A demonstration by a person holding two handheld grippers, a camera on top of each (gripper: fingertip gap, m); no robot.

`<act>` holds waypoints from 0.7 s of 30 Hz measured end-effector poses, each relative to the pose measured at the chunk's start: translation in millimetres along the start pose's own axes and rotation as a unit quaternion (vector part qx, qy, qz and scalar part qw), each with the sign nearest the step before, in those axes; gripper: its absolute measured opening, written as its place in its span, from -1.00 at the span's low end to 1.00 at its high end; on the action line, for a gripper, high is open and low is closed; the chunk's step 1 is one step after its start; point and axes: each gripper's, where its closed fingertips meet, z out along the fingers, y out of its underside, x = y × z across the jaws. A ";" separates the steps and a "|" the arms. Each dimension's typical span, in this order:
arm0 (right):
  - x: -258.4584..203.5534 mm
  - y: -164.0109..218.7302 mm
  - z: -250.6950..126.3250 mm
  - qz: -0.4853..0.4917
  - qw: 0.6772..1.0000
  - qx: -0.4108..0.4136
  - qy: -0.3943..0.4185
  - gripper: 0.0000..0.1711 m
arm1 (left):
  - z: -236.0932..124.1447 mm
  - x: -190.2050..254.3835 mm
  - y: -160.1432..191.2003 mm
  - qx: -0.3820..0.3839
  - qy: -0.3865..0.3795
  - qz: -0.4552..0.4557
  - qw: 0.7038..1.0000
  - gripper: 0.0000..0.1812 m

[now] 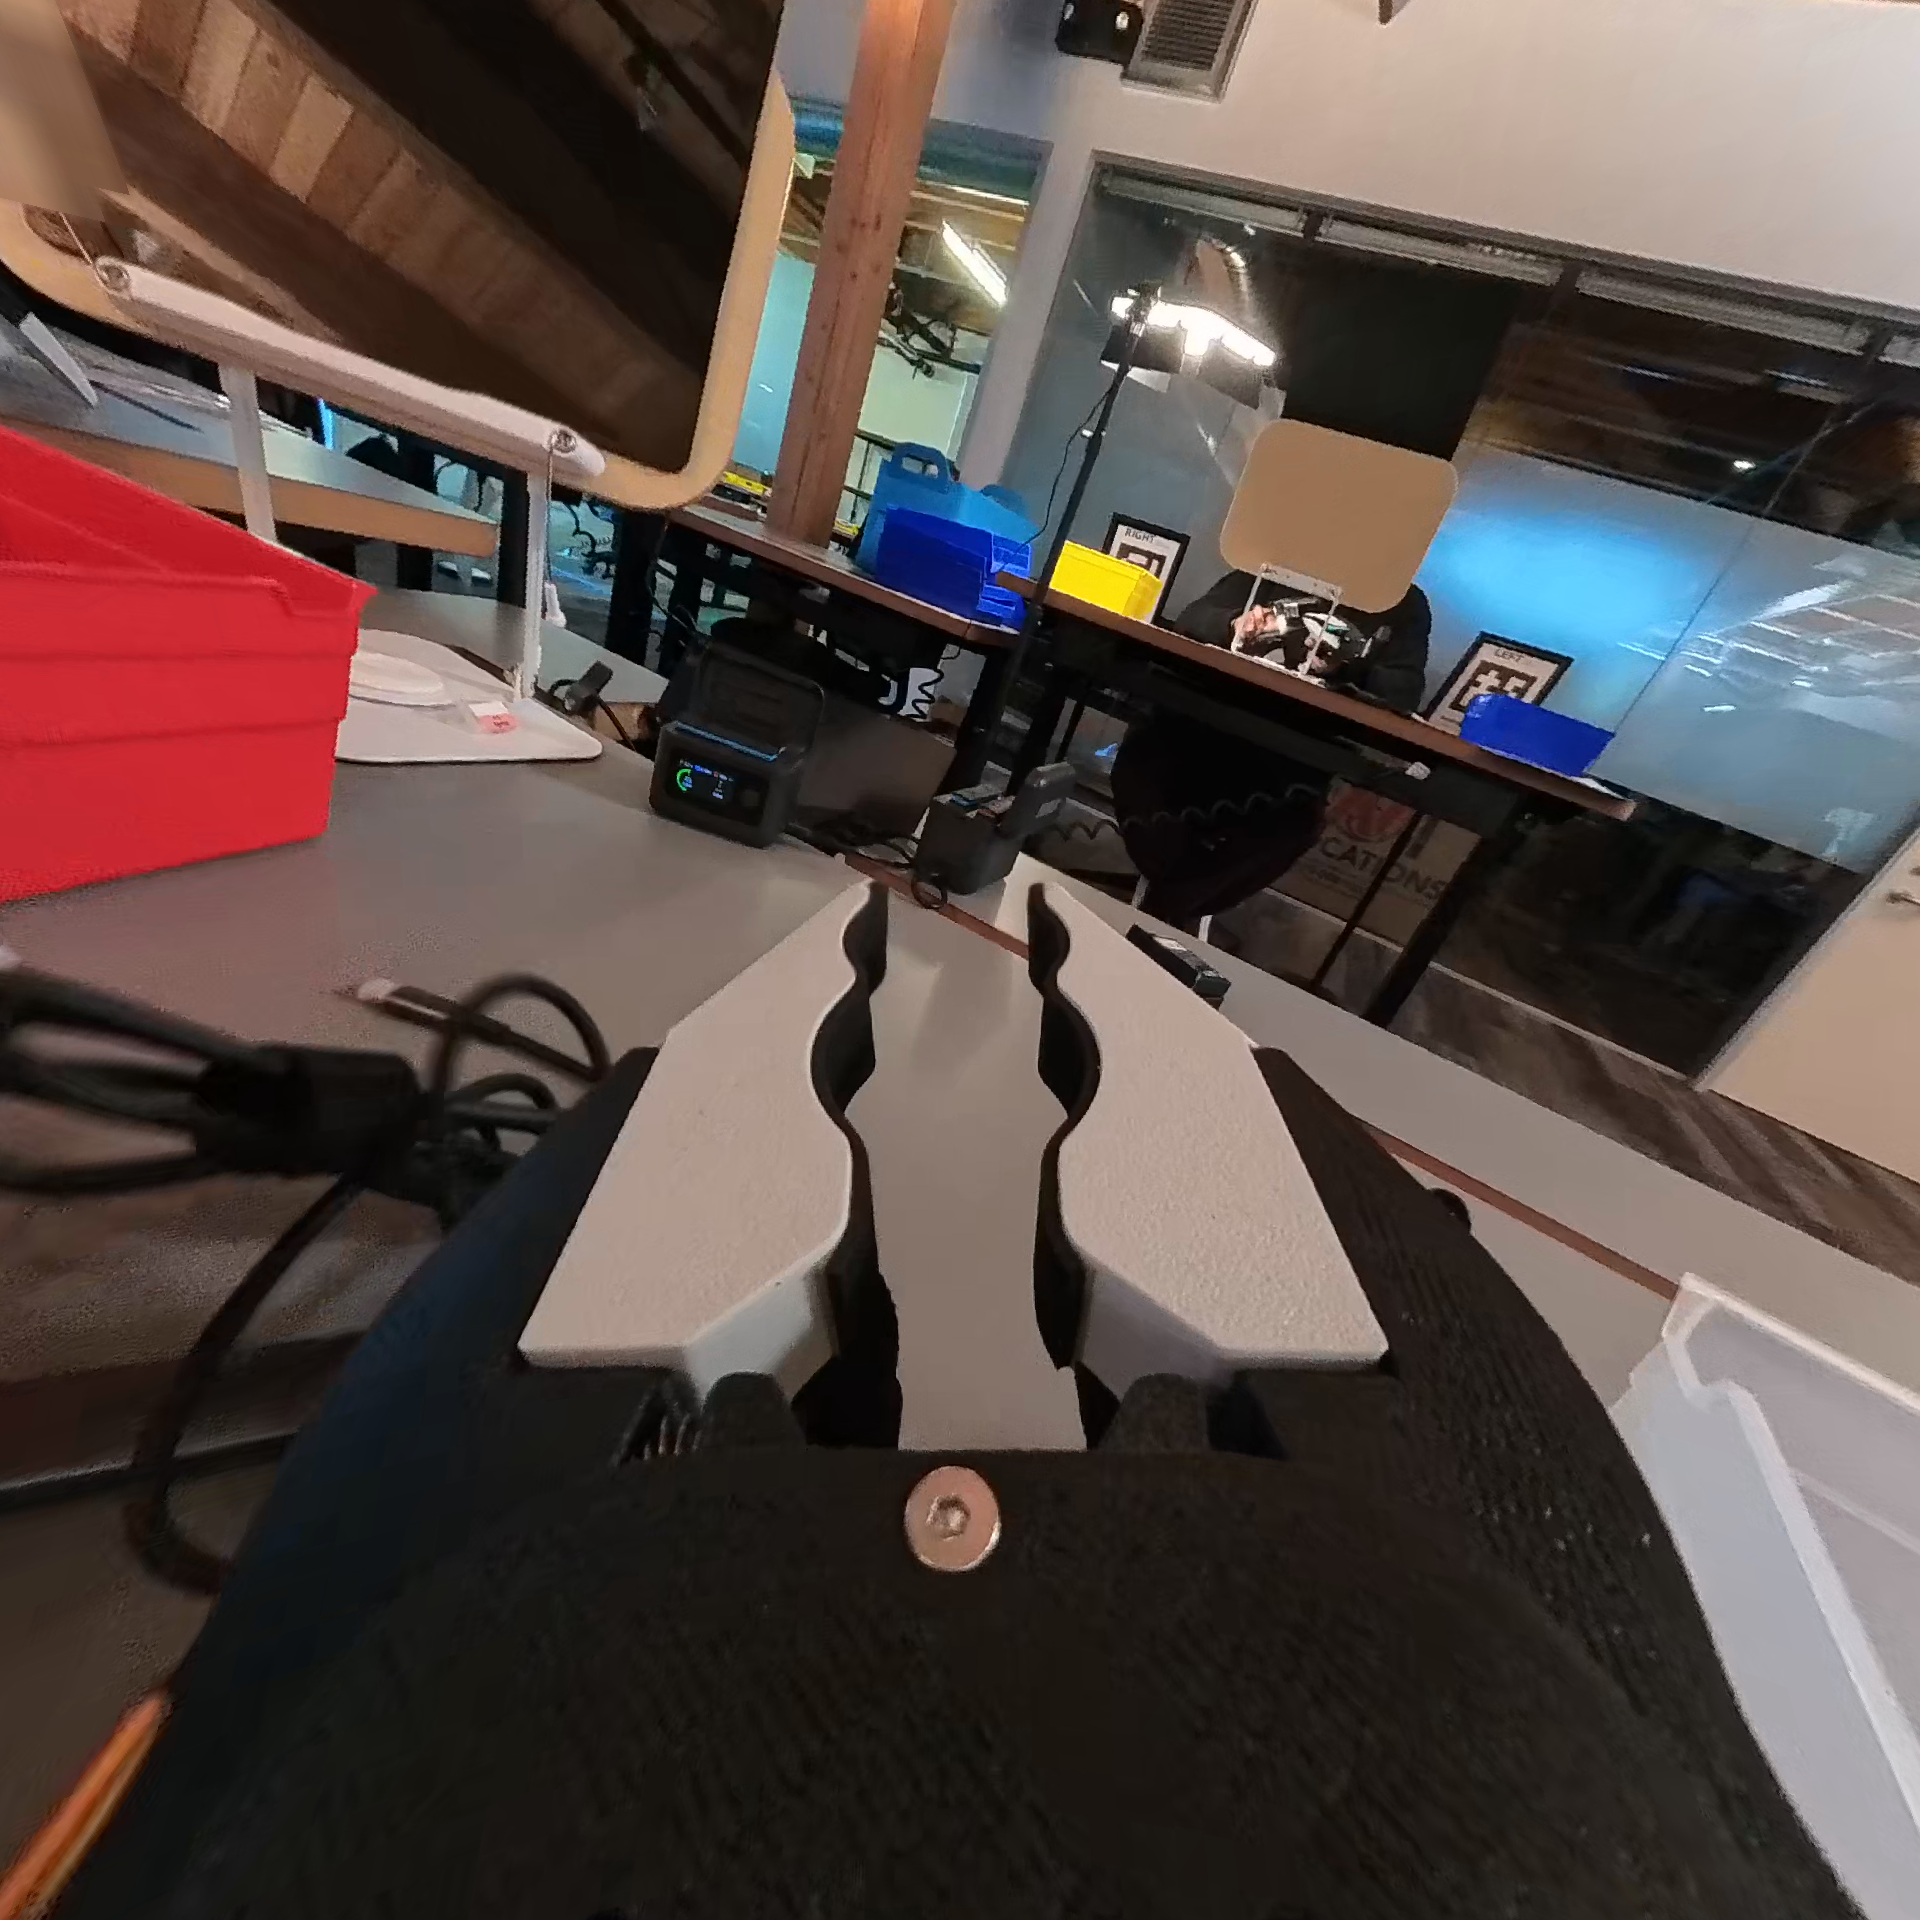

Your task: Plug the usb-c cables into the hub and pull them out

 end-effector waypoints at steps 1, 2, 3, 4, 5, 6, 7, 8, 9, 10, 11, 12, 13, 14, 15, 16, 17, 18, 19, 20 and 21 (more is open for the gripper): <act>0.4 -1.7 -0.7 0.004 1.000 0.003 0.000 -0.70 | -1.5 -7.1 -8.7 0.014 -0.012 0.002 1.000 -0.98; 0.9 -3.6 -1.4 0.007 1.000 0.006 0.000 -0.69 | -2.1 -13.1 -17.3 0.025 -0.021 0.003 0.999 -0.98; 2.2 -5.9 -2.5 0.007 1.000 0.010 0.003 -0.70 | -1.9 -18.1 -26.9 0.038 -0.027 0.003 0.999 -0.98; 4.6 -8.1 -3.8 0.005 1.000 0.014 0.010 -0.69 | -0.1 -22.1 -37.2 0.052 -0.029 0.002 0.998 -0.98; 7.7 -10.1 -5.4 0.001 1.000 0.017 0.020 -0.70 | 3.9 -25.2 -46.4 0.061 -0.027 -0.002 0.998 -0.98; 10.3 -11.4 -6.6 -0.002 0.999 0.018 0.027 -0.70 | 9.4 -28.0 -55.7 0.072 -0.022 -0.007 0.997 -0.98; 13.1 -11.4 -7.7 -0.004 0.999 0.017 0.035 -0.70 | 15.9 -30.7 -64.9 0.083 -0.018 -0.012 0.996 -0.98; 18.0 -10.7 -8.7 -0.005 0.999 0.014 0.049 -0.71 | 22.9 -34.4 -73.7 0.096 -0.017 -0.016 0.995 -0.98; 23.3 -9.4 -9.8 -0.008 0.998 0.011 0.064 -0.71 | 30.7 -38.3 -81.0 0.105 -0.019 -0.019 0.994 -0.98; 28.8 -7.9 -10.8 -0.009 0.997 0.008 0.078 -0.71 | 38.2 -42.7 -88.0 0.115 -0.021 -0.026 0.993 -0.98; 35.7 -6.9 -12.8 -0.008 0.995 0.008 0.097 -0.71 | 45.7 -47.7 -94.4 0.127 -0.026 -0.032 0.991 -0.98; 42.8 -6.4 -15.1 -0.008 0.993 0.008 0.116 -0.71 | 53.7 -52.9 -99.2 0.136 -0.031 -0.038 0.989 -0.98; 48.2 -6.2 -17.1 -0.006 0.992 0.009 0.129 -0.71 | 62.2 -56.7 -102.1 0.141 -0.031 -0.049 0.988 -0.98; 52.3 -6.3 -18.8 0.000 0.990 0.011 0.138 -0.71 | 71.1 -60.3 -103.9 0.144 -0.032 -0.057 0.987 -0.98; 55.1 -6.1 -19.8 0.008 0.990 0.014 0.143 -0.71 | 80.3 -62.8 -104.9 0.147 -0.030 -0.066 0.986 -0.98; 57.0 -5.2 -19.9 0.017 0.989 0.013 0.144 -0.71 | 89.4 -63.6 -105.0 0.148 -0.022 -0.078 0.986 -0.98; 58.4 -3.8 -19.9 0.025 0.989 0.012 0.145 -0.71 | 98.1 -64.6 -104.1 0.148 -0.016 -0.088 0.985 -0.98; 59.9 -2.3 -19.8 0.031 0.989 0.010 0.147 -0.71 | 106.0 -66.5 -102.8 0.150 -0.013 -0.100 0.984 -0.98; 61.4 -0.6 -19.8 0.036 0.988 0.008 0.148 -0.71 | 113.5 -68.7 -100.6 0.150 -0.009 -0.113 0.982 -0.98; 62.4 0.9 -19.5 0.041 0.988 0.005 0.149 -0.71 | 120.5 -70.2 -97.3 0.145 -0.002 -0.129 0.981 -0.98; 63.2 1.8 -19.4 0.045 0.988 0.005 0.149 -0.70 | 126.4 -71.7 -93.2 0.139 0.003 -0.142 0.980 -0.98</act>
